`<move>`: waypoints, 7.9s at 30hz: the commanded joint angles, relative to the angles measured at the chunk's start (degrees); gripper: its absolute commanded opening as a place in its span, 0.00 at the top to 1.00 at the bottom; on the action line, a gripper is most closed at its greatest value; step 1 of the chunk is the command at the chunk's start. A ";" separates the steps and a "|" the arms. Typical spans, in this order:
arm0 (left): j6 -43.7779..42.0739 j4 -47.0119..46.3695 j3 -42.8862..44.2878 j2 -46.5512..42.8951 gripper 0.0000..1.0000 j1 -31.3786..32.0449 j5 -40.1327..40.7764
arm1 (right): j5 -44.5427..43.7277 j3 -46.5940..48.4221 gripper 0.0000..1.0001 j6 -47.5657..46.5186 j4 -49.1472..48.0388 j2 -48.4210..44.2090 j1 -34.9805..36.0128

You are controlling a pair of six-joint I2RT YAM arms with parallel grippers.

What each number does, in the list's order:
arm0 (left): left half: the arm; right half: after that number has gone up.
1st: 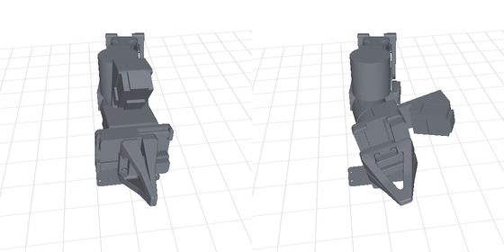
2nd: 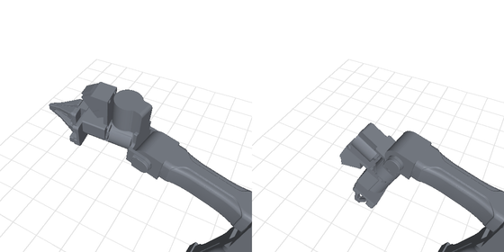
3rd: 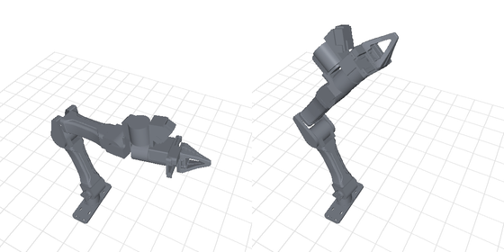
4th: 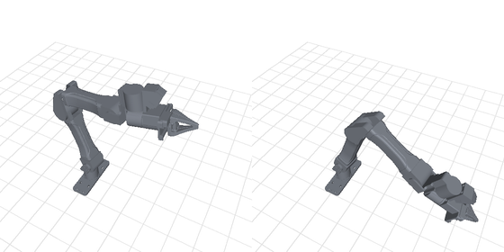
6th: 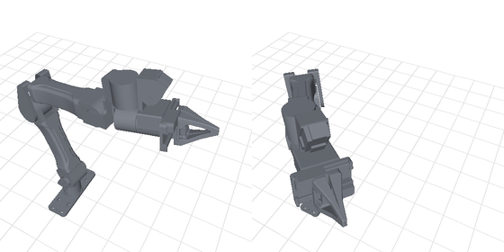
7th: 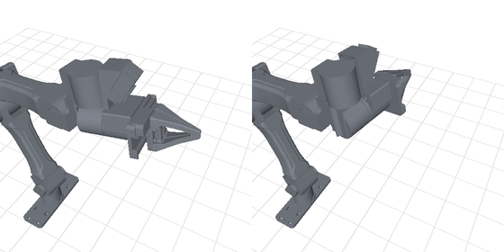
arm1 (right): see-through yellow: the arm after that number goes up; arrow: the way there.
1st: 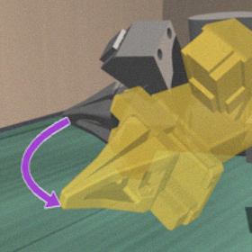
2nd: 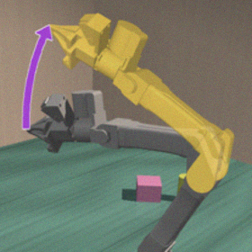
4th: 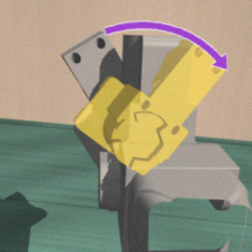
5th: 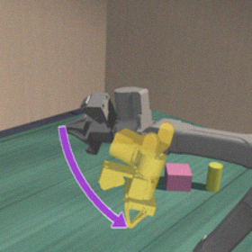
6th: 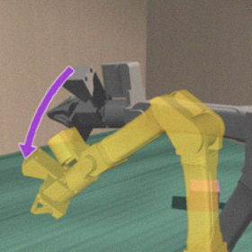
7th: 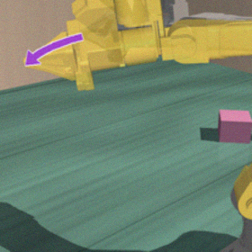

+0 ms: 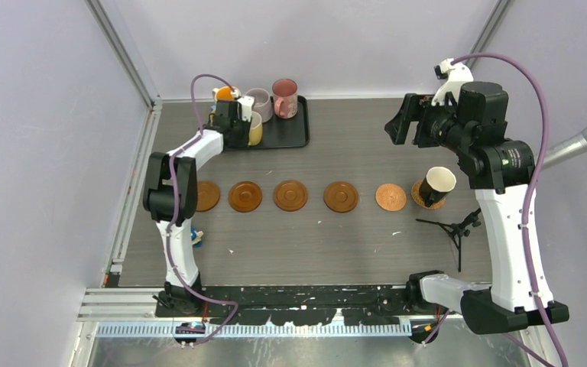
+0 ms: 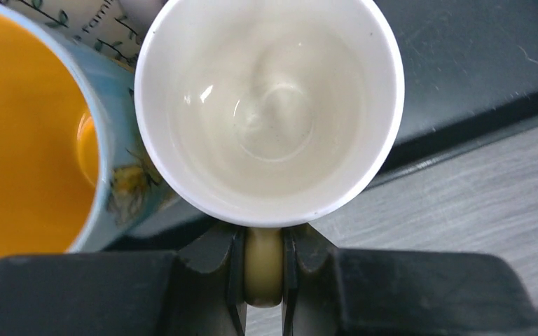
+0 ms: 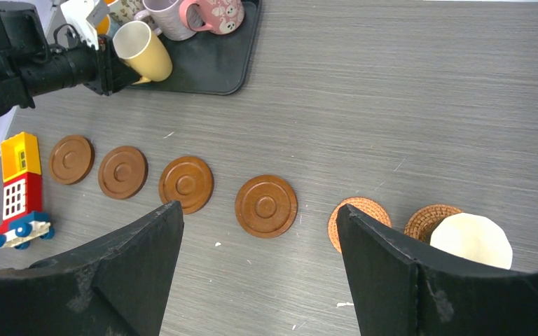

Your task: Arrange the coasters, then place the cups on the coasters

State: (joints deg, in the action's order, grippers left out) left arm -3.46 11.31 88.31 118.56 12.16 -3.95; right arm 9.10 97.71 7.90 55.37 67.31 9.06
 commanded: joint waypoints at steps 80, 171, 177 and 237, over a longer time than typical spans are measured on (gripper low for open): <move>24.27 -2.67 30.71 15.51 1.00 60.26 41.80 | -3.09 -1.82 0.15 3.09 -3.69 -7.49 -0.14; 5.62 16.29 6.47 -16.93 0.00 -16.67 -20.88 | 2.53 -2.67 0.15 5.05 -12.14 7.90 1.46; 6.27 15.36 16.95 -3.51 0.00 -22.22 -28.01 | 1.60 -1.51 0.15 4.51 -11.19 9.13 2.15; -43.75 43.60 42.73 14.10 0.06 -13.83 -35.15 | 4.87 -1.47 0.15 1.42 -8.83 6.69 3.35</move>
State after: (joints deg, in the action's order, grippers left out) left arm -38.00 52.80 130.61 132.40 -3.18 -39.97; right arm 12.27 95.20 10.20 47.24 75.48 12.19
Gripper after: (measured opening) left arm 0.947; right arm 0.850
